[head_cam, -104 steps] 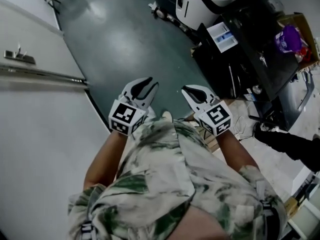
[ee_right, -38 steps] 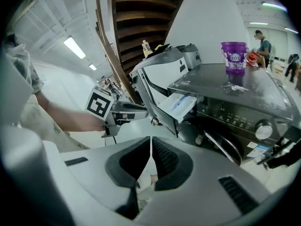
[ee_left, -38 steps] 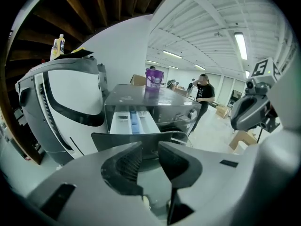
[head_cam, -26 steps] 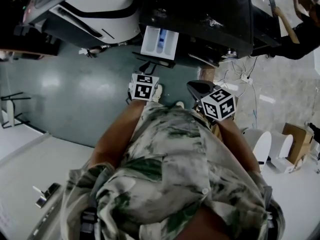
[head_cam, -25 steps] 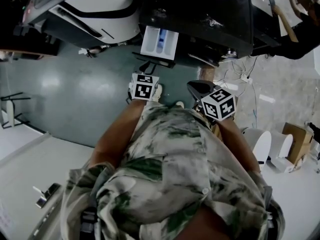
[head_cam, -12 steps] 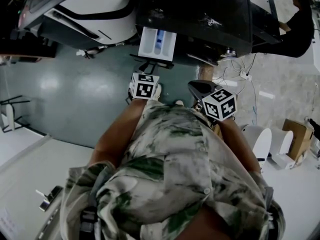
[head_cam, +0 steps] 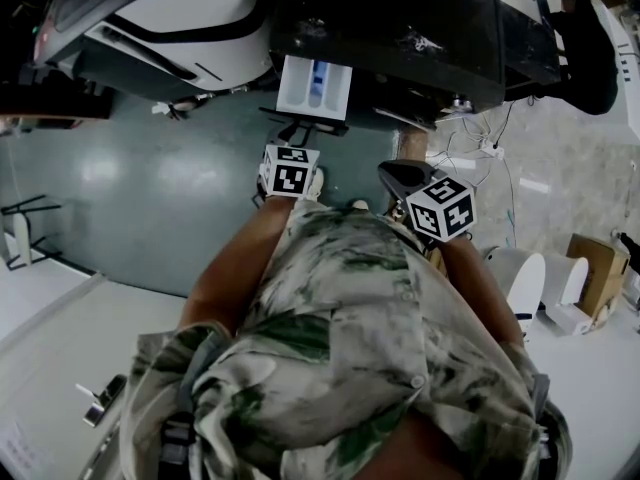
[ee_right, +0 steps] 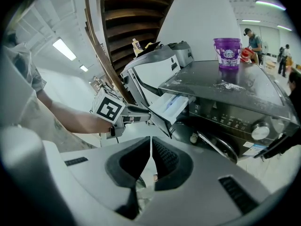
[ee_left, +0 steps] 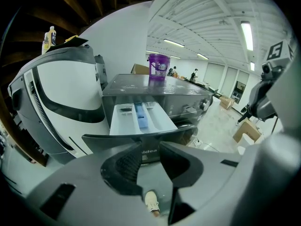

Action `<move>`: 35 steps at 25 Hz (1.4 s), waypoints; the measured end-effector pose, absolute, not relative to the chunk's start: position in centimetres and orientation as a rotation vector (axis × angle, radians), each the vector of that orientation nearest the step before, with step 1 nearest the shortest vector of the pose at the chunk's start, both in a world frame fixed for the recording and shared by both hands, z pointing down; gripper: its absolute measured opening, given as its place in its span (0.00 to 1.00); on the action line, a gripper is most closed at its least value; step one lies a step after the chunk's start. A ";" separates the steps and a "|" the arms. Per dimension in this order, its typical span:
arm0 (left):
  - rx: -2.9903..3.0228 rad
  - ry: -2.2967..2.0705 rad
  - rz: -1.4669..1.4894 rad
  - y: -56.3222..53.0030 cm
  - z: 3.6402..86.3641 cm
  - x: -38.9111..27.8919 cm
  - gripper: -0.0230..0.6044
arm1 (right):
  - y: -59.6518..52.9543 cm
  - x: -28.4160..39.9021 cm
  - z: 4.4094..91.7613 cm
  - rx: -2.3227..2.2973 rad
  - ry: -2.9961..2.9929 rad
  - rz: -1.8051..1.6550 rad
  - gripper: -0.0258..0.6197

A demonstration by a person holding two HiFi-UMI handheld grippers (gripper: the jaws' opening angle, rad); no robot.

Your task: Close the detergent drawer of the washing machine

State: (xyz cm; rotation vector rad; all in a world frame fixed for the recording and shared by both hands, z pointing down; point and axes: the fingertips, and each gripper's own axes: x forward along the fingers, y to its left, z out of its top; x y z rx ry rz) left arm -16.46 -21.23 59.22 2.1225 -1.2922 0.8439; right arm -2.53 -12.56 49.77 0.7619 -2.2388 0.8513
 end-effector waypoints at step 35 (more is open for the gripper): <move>2.156 -1.278 0.849 -26.2 59.1 -15.6 0.23 | -15.4 -1.2 49.8 0.859 -2.212 0.881 0.09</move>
